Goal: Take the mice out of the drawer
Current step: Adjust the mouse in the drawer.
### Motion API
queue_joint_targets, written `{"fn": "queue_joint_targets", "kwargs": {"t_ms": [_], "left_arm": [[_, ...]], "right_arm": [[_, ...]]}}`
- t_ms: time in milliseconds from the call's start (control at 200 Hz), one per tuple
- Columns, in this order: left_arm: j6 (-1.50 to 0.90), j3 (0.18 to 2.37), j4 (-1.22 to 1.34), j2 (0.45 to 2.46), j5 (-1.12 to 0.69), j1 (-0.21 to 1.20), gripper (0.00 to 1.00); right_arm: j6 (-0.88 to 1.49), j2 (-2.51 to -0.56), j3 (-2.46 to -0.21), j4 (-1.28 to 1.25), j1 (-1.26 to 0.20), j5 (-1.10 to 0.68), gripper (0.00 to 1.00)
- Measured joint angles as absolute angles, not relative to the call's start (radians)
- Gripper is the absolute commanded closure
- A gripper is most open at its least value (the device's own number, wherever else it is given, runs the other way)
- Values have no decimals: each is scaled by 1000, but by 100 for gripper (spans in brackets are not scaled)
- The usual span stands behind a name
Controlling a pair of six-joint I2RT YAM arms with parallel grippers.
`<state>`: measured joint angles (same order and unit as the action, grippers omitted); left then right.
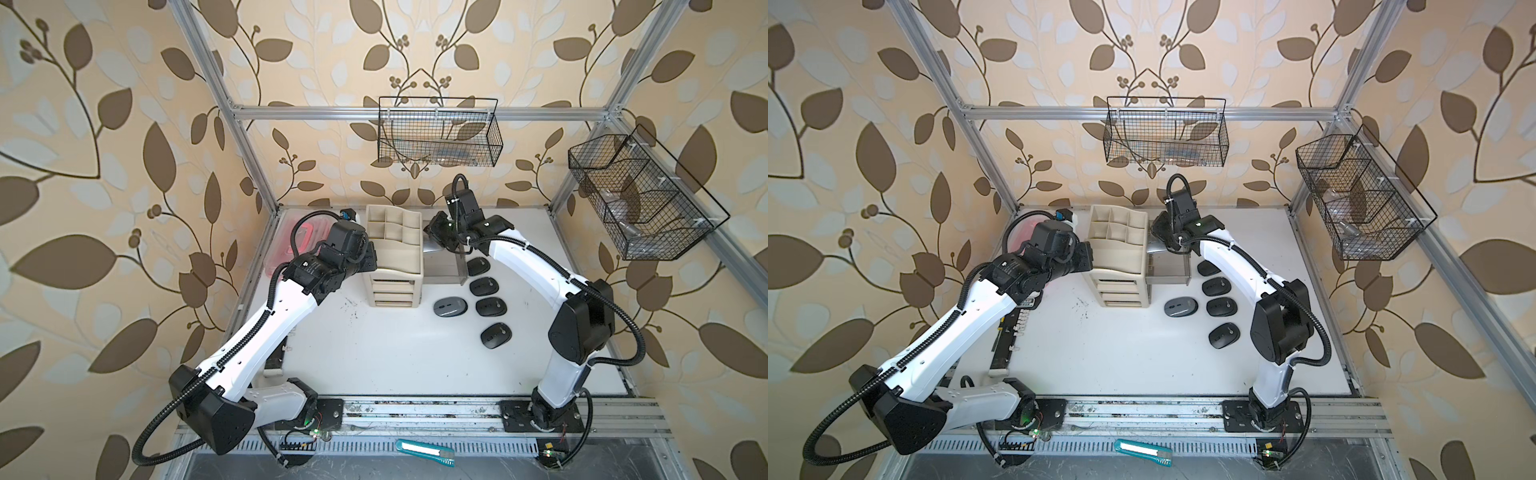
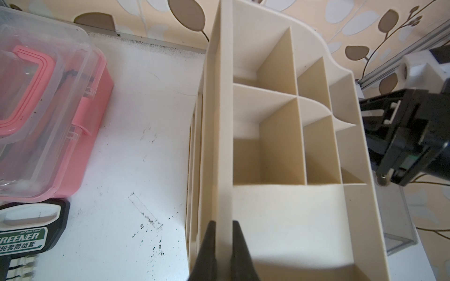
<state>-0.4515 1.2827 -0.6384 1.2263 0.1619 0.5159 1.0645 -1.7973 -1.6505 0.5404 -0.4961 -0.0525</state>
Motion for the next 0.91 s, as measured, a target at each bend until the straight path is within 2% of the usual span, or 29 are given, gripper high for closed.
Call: {"fn": "queue_joint_targets", "kwargs": {"t_ms": [280,465,705,790,906], "left_arm": [[-447,1296,-650,1237,162,516,100],[-413,1402,-739,1304,118,487,100],[-383,1475,-844,1349,44,424,100],[-377,1479,-849,1350,39,417,100],[-377,1479,-849,1350,33,411,100]], "right_arm": [[1001,-1708,-1573,705,-541,-3,67],[853,-1691,-1592,757,-540,3,58],[643,-1555,-1591,767,-509,-73,44],[566,-1559,-1622,796,-516,-83,39],[471,-1592,-1657,834,-532,-99,37]]}}
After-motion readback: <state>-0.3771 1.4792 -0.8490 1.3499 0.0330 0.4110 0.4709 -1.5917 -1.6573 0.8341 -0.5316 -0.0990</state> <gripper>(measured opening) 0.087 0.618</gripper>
